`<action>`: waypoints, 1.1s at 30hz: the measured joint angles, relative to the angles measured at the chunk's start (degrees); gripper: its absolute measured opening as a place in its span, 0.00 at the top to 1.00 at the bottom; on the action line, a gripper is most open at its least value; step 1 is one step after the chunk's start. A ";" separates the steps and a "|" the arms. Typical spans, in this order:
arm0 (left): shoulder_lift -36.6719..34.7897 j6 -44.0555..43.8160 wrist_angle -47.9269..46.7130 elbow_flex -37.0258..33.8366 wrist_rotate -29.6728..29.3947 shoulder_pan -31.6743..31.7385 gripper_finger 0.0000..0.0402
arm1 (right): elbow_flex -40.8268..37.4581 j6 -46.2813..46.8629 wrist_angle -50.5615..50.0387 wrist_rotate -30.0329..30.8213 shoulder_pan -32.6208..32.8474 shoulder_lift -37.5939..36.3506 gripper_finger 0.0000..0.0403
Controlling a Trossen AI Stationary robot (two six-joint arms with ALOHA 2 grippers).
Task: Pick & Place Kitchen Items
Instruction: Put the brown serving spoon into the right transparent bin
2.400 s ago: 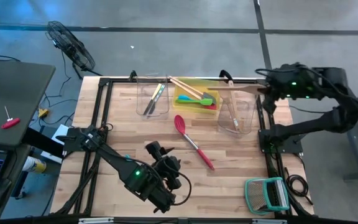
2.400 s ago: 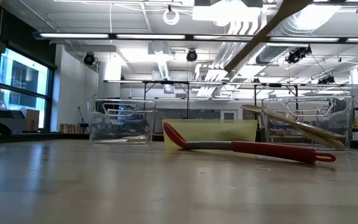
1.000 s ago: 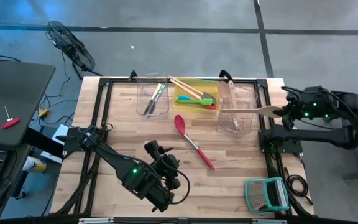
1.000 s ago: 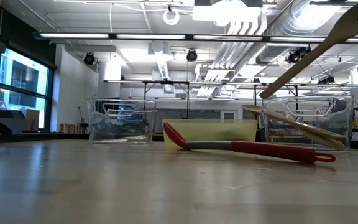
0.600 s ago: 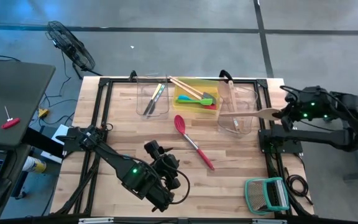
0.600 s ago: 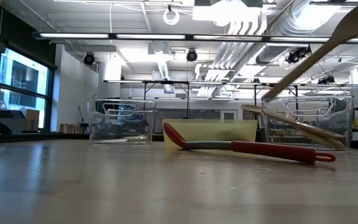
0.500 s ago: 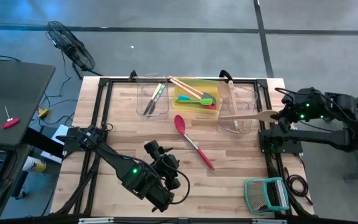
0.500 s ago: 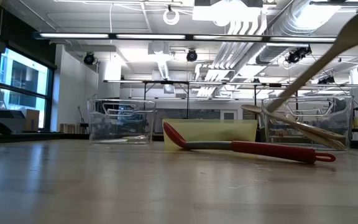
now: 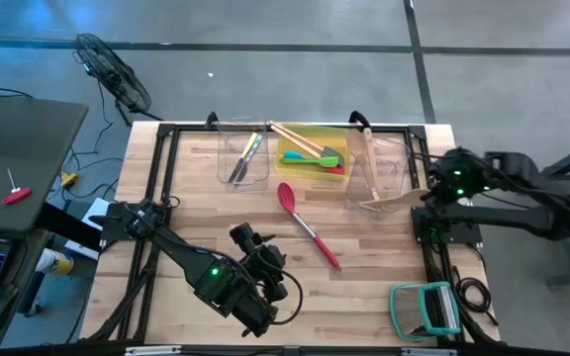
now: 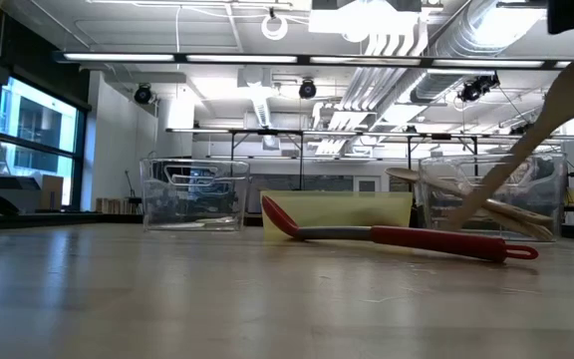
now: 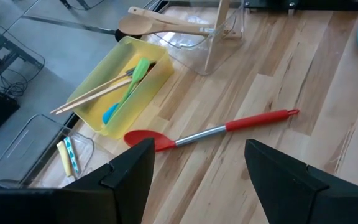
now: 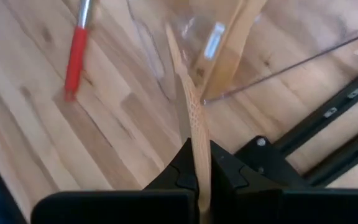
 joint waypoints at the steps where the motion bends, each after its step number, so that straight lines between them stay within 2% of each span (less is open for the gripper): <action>1: 0.00 0.00 0.06 0.00 0.00 0.00 0.40 | -0.19 -0.78 -0.21 -0.27 0.02 1.49 0.99; 7: 0.00 0.00 1.36 0.00 0.00 0.01 0.40 | -0.14 -5.47 -0.45 1.21 0.01 10.77 0.99; 18: 0.00 0.34 2.38 0.00 1.63 -0.01 0.40 | -0.10 -13.72 -0.88 12.46 -0.04 23.26 0.99; 22: 0.00 1.43 2.94 0.00 1.68 -0.03 0.40 | 1.39 -16.74 -0.83 15.45 -0.06 25.87 0.99; 28: 0.00 1.53 2.92 0.00 1.68 -0.03 0.40 | 4.32 -23.34 -1.14 23.97 -0.07 27.83 0.99; 31: 0.00 1.53 2.78 0.00 1.68 -0.03 0.40 | 5.39 -24.48 -1.16 24.41 -0.04 28.07 0.99; 33: 0.00 1.53 2.39 0.00 1.68 -0.01 0.40 | 6.61 -23.85 -1.04 22.34 0.29 28.05 0.99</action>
